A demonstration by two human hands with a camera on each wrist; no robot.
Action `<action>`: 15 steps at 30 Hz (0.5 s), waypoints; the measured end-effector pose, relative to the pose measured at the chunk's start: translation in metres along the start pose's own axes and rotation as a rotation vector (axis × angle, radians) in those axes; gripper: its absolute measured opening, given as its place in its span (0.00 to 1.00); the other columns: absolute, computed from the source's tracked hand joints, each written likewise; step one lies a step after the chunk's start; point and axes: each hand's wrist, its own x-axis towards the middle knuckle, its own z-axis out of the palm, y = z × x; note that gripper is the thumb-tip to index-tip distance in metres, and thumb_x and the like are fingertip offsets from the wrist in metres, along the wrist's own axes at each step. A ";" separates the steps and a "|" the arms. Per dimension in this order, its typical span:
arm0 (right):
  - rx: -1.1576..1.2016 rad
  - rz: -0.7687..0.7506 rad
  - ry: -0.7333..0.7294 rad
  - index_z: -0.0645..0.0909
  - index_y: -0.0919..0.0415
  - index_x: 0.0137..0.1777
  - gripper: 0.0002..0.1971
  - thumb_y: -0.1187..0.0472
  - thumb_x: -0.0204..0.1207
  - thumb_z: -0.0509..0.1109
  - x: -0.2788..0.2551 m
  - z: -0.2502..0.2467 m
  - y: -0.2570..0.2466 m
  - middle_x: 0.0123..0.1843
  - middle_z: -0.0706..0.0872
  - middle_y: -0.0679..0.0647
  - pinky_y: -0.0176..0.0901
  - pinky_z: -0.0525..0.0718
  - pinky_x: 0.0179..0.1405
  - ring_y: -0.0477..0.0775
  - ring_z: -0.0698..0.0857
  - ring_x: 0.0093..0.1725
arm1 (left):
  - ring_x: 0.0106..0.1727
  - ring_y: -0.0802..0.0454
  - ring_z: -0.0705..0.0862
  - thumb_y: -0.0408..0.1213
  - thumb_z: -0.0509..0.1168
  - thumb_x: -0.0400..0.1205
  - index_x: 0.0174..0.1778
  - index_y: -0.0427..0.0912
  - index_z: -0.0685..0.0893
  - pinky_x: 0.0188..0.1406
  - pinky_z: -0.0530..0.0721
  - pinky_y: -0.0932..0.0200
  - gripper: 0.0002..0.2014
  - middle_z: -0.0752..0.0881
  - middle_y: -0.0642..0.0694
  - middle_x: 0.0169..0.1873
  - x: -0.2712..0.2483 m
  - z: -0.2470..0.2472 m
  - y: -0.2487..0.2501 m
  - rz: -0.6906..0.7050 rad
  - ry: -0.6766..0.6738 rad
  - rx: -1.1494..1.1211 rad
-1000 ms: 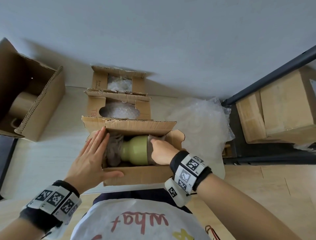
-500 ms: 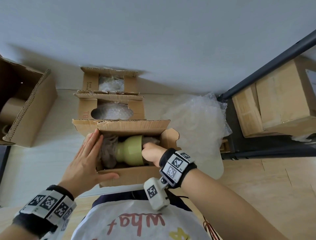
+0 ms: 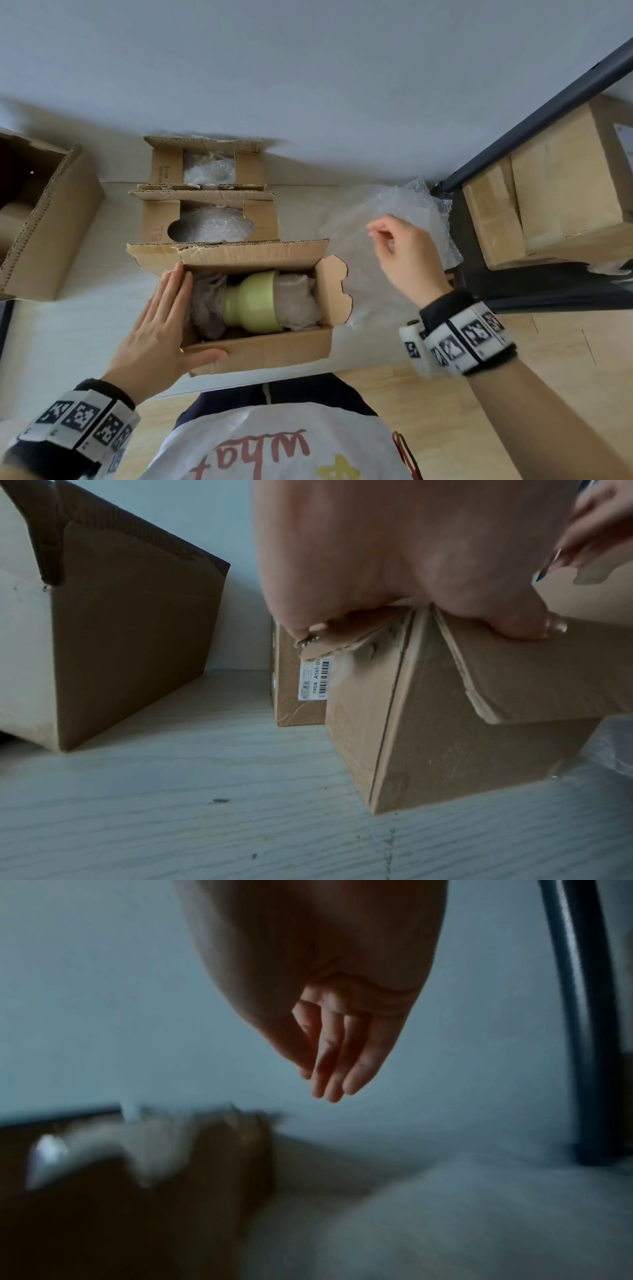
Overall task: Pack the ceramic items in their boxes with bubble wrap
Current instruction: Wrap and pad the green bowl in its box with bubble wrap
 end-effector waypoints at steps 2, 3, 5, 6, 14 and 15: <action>-0.197 0.143 -0.104 0.75 0.62 0.68 0.17 0.61 0.80 0.67 0.009 0.019 0.037 0.65 0.80 0.58 0.45 0.81 0.58 0.57 0.81 0.63 | 0.83 0.43 0.50 0.81 0.47 0.65 0.82 0.33 0.51 0.76 0.58 0.42 0.62 0.49 0.41 0.83 0.000 -0.001 0.001 -0.005 -0.008 0.011; -0.232 0.223 -0.167 0.71 0.62 0.72 0.22 0.60 0.79 0.69 0.011 0.030 0.054 0.72 0.75 0.59 0.48 0.78 0.63 0.59 0.77 0.69 | 0.83 0.42 0.51 0.81 0.47 0.65 0.82 0.32 0.52 0.76 0.59 0.42 0.62 0.49 0.41 0.83 0.001 -0.002 0.001 -0.006 -0.011 0.013; -0.223 0.409 -0.233 0.62 0.62 0.79 0.33 0.57 0.77 0.71 0.013 0.050 0.079 0.80 0.62 0.62 0.54 0.72 0.70 0.62 0.67 0.76 | 0.83 0.42 0.52 0.81 0.47 0.65 0.82 0.32 0.52 0.75 0.60 0.42 0.62 0.50 0.41 0.83 0.000 -0.002 0.002 -0.010 -0.018 0.009; -0.210 0.486 -0.251 0.57 0.61 0.81 0.37 0.56 0.77 0.72 0.012 0.059 0.088 0.82 0.57 0.62 0.55 0.70 0.72 0.63 0.64 0.79 | 0.83 0.42 0.52 0.82 0.47 0.65 0.82 0.33 0.51 0.75 0.60 0.41 0.62 0.49 0.42 0.83 0.000 -0.002 0.002 -0.014 -0.019 0.004; -0.165 0.523 -0.211 0.66 0.64 0.74 0.30 0.60 0.75 0.73 0.002 0.095 0.112 0.74 0.68 0.62 0.54 0.76 0.63 0.64 0.73 0.71 | 0.83 0.59 0.40 0.84 0.54 0.56 0.81 0.46 0.36 0.79 0.54 0.52 0.67 0.42 0.55 0.82 0.004 -0.002 -0.002 -0.063 0.027 -0.107; -0.154 0.522 -0.183 0.70 0.64 0.71 0.26 0.60 0.76 0.73 0.002 0.093 0.113 0.71 0.72 0.62 0.53 0.77 0.60 0.64 0.76 0.67 | 0.82 0.61 0.39 0.83 0.56 0.55 0.81 0.47 0.36 0.79 0.53 0.53 0.67 0.41 0.56 0.82 0.004 -0.003 -0.002 -0.072 0.026 -0.112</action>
